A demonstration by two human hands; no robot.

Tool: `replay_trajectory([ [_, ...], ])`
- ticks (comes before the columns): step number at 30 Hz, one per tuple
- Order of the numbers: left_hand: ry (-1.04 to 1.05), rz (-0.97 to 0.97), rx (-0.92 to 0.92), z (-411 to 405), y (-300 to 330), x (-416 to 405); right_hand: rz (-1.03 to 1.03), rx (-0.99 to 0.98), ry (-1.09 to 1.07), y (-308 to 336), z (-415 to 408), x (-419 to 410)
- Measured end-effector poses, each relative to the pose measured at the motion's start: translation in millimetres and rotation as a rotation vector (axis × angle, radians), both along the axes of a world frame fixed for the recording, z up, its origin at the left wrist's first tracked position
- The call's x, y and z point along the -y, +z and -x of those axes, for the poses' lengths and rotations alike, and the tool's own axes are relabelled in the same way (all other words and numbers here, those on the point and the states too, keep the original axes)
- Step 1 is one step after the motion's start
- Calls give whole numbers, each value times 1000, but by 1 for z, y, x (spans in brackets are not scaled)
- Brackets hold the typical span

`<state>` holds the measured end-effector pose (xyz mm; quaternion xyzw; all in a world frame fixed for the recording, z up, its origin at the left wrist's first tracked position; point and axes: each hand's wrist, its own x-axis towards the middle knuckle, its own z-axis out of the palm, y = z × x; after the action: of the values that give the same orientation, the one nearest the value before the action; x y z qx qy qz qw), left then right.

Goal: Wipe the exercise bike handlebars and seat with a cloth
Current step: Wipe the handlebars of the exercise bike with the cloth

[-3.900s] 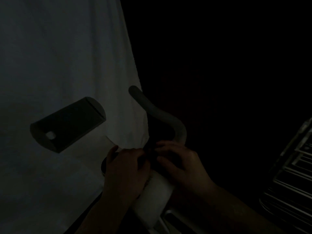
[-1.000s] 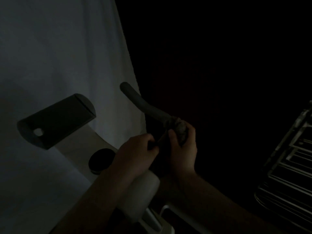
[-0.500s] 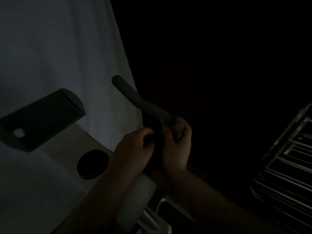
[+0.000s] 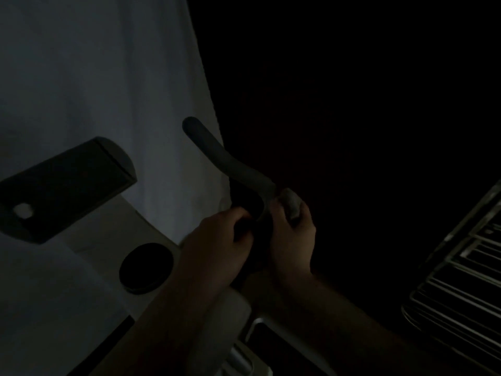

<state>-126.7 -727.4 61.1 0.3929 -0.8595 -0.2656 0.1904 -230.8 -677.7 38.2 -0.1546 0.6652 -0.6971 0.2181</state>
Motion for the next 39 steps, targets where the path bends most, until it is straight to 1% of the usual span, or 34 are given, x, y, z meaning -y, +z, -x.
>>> replay_trajectory([
  [2,-11,3,8,1,2,0,40,-59,38,-1,-3,-7],
  [4,-19,14,0,3,3,0,-14,-129,74,1,21,7],
  [6,-14,2,-1,2,3,-1,-4,-106,118,1,38,17],
  [8,-10,1,2,0,3,-1,23,-95,148,-5,28,8],
  [11,-10,6,10,1,4,-2,78,-165,185,-11,-2,-11],
  [13,-7,18,13,2,5,-2,15,-179,151,-10,8,0],
  [15,-5,28,12,2,5,-2,-43,-122,126,-3,26,13],
  [18,6,7,12,0,4,-4,20,13,90,-5,14,4],
  [21,14,12,7,1,5,-3,62,125,114,-8,-9,-11],
  [24,11,11,11,2,6,-3,58,168,47,-6,10,3],
  [26,8,2,17,0,6,-4,73,208,24,-5,1,4],
  [29,14,-18,8,-1,7,-4,90,70,67,-7,-21,-6],
  [34,4,4,14,0,9,-6,-35,-175,101,-13,7,8],
  [37,8,-15,7,0,9,-7,-83,-451,226,-11,-5,-10],
  [39,-2,-14,23,1,10,-6,-132,-668,328,-7,11,-7],
])
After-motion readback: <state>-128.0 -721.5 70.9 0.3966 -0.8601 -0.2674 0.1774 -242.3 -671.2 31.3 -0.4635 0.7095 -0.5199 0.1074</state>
